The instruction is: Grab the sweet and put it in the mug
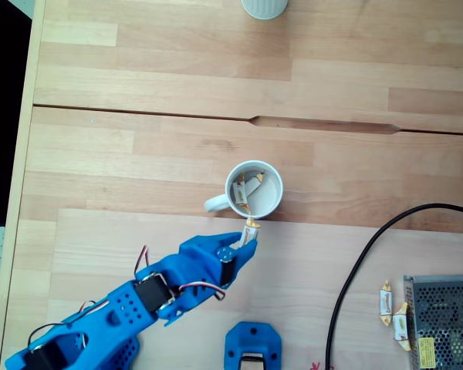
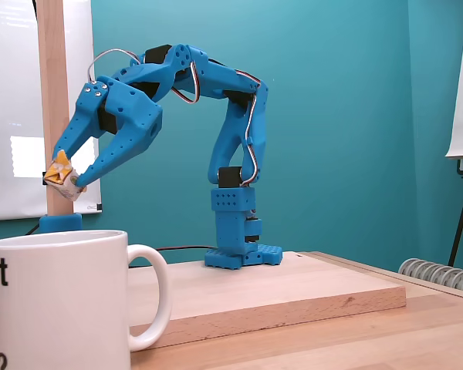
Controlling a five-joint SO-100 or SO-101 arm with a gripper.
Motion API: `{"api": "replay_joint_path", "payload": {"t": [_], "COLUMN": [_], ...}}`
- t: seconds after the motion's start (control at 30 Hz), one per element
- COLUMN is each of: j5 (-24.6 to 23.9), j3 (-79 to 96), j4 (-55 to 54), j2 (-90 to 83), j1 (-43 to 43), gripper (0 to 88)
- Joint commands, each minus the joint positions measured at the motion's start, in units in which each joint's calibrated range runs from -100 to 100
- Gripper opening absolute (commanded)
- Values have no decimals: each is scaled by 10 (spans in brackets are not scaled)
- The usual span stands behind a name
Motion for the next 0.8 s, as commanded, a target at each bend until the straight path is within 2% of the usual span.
{"api": "replay_joint_path", "payload": {"t": [0.0, 0.2, 0.57, 0.77], "j5": [1, 1, -4, -5], "j3": [-68, -97, -109, -151], "j4": [-7, -7, -7, -6], "j2": [12, 46, 64, 86], "j1": [-48, -80, -72, -73], "gripper": [33, 33, 35, 78]}}
